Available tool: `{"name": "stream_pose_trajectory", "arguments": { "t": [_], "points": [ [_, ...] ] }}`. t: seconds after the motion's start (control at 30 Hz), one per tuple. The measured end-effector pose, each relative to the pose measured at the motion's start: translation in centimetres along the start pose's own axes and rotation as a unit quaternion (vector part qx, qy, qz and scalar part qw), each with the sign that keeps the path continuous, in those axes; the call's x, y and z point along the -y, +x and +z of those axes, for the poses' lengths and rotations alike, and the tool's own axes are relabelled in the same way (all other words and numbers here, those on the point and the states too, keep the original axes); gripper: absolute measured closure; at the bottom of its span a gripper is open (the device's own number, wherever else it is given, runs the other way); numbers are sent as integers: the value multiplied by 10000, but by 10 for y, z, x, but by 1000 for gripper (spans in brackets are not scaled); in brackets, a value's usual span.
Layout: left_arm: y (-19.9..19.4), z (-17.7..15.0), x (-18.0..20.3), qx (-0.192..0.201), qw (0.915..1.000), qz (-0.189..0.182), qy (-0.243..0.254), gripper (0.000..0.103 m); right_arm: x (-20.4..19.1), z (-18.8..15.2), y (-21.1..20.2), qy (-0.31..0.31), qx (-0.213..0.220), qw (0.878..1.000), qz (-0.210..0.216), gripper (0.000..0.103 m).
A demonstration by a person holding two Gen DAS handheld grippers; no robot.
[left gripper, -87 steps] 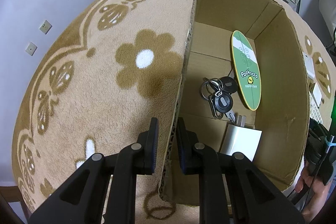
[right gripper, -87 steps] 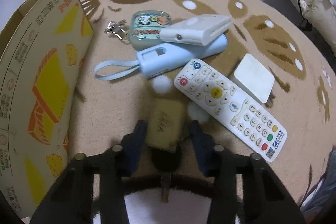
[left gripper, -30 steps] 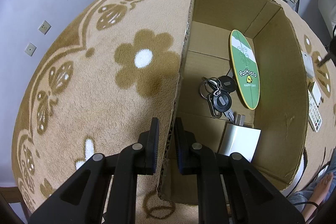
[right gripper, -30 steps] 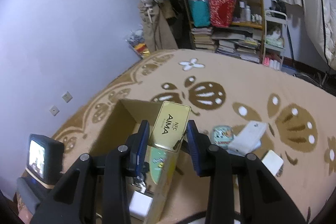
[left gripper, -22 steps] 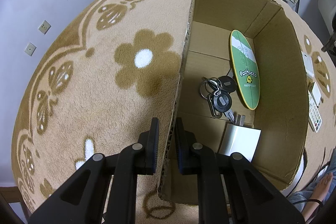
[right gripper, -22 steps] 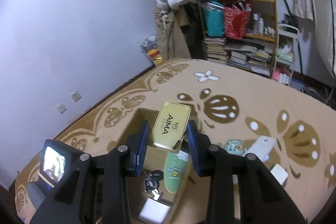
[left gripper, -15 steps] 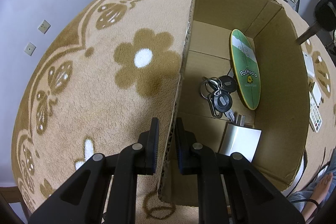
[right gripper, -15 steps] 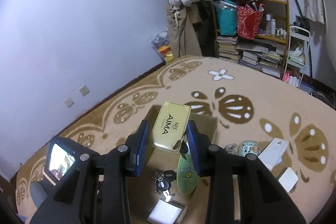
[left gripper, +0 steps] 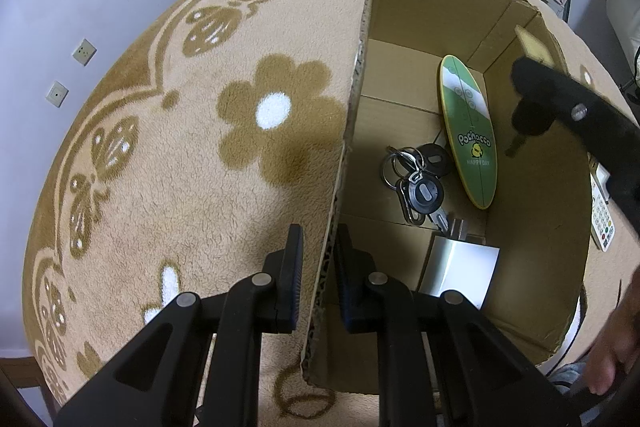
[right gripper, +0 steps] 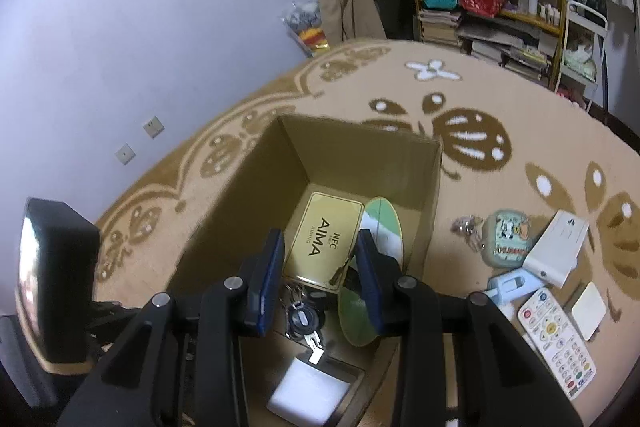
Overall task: Organize rigid objects
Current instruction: 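Open the right tool to release the key fob into the box, then return the right tool to the pile and grasp the white TV remote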
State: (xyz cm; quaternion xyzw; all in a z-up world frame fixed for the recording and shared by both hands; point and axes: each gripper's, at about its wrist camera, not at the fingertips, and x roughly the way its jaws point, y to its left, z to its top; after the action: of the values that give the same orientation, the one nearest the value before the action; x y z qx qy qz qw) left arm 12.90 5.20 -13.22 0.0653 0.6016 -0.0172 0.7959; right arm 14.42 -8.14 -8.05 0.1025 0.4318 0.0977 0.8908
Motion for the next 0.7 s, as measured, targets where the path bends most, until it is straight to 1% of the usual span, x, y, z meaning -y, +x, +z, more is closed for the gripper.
{"name": "stream_pose_trajectory", "arguments": {
  "t": [0.13,0.27,0.47,0.53,0.57,0.63,0.7],
  "points": [
    [0,0,0,1,10000,-7,8,87,4,-7,12,57,-179,9998,-76,64],
    [0,-1,0,0,10000,-8,7,87,4,-8,13,43,-158,9998,-88,63],
    [1,-1,-1,-2,10000,-16,6,87,0,-6,13,-85,-204,9995,-216,62],
    [1,-1,-1,-4,10000,-18,4,87,0,-5,11,-86,-164,9996,-229,54],
    [1,-1,-1,-3,10000,-20,3,87,1,-4,9,-82,-139,9996,-231,47],
    [1,-1,-2,-6,10000,-19,7,87,1,-2,4,-81,-66,9997,-234,43],
    [1,-1,-2,-7,10000,-21,1,87,2,2,-3,-35,45,9995,-312,32]
  ]
}}
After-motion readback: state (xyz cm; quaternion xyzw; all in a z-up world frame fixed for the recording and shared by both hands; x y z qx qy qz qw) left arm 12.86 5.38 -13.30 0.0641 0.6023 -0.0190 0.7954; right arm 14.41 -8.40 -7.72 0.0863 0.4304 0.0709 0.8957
